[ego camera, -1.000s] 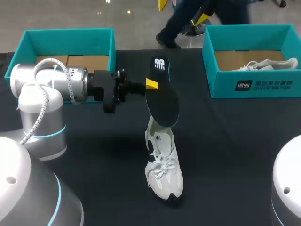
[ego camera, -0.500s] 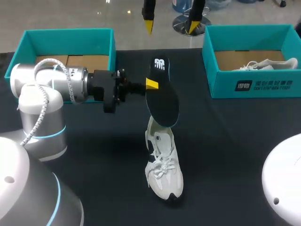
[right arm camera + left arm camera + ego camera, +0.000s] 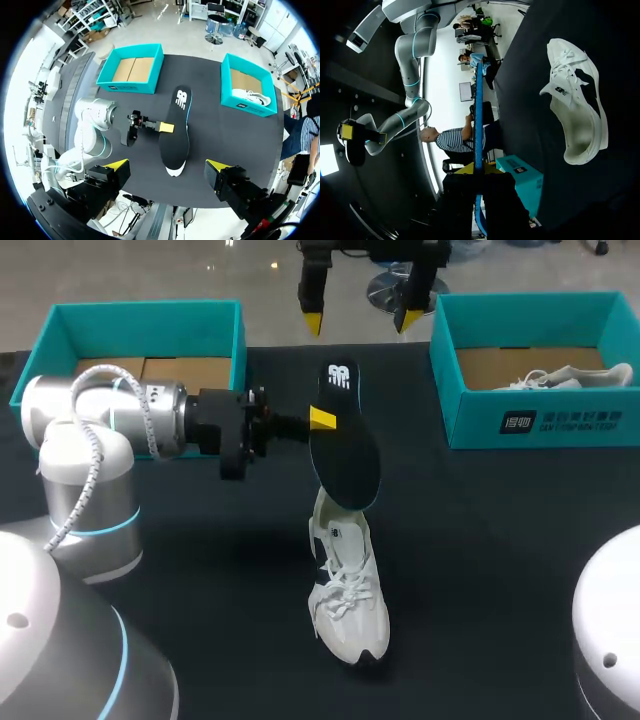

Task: Take the shoe out of the shoebox, open the shoe tongue, remove and reinsert the insole, then place the shoe into the shoebox

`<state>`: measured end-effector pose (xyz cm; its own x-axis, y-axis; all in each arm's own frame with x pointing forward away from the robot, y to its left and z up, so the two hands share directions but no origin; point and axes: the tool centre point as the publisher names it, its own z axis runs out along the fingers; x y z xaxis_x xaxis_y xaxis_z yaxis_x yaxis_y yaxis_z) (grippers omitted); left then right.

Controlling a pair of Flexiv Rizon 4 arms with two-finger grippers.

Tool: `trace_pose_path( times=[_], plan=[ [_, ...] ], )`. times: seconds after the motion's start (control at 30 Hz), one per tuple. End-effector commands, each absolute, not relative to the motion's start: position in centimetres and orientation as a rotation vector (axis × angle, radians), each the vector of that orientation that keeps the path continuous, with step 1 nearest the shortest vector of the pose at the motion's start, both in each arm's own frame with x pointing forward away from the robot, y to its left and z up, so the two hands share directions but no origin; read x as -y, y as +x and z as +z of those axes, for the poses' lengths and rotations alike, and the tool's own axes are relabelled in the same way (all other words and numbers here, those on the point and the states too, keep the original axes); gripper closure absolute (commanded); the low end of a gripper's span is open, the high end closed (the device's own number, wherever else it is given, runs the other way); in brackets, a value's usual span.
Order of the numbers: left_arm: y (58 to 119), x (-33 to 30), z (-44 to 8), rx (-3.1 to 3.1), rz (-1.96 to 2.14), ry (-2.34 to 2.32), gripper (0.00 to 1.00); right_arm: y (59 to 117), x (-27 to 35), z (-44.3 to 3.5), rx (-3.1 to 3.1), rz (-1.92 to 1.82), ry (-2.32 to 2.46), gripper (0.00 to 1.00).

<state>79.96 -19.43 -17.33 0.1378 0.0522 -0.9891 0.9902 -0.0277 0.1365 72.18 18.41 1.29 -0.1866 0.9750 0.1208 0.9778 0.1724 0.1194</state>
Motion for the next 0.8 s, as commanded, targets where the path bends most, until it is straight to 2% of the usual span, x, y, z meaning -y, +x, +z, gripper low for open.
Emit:
trace_pose_path(
  times=[0.03, 0.67, 0.8],
  plan=[
    [79.9, 19.4, -17.3, -1.134, -1.097, 1.331, 1.0, 72.0, -18.6, 0.8, 2.389, -0.268, -1.985, 0.0],
    [79.9, 19.4, -17.3, -1.134, -1.097, 1.331, 1.0, 72.1, -19.4, 1.6, 2.372, -0.238, -2.004, 0.0],
    [78.9, 18.3, -16.9, -1.537, -1.366, 1.053, 1.0, 72.1, -19.4, 1.6, 2.372, -0.238, -2.004, 0.0]
  ],
)
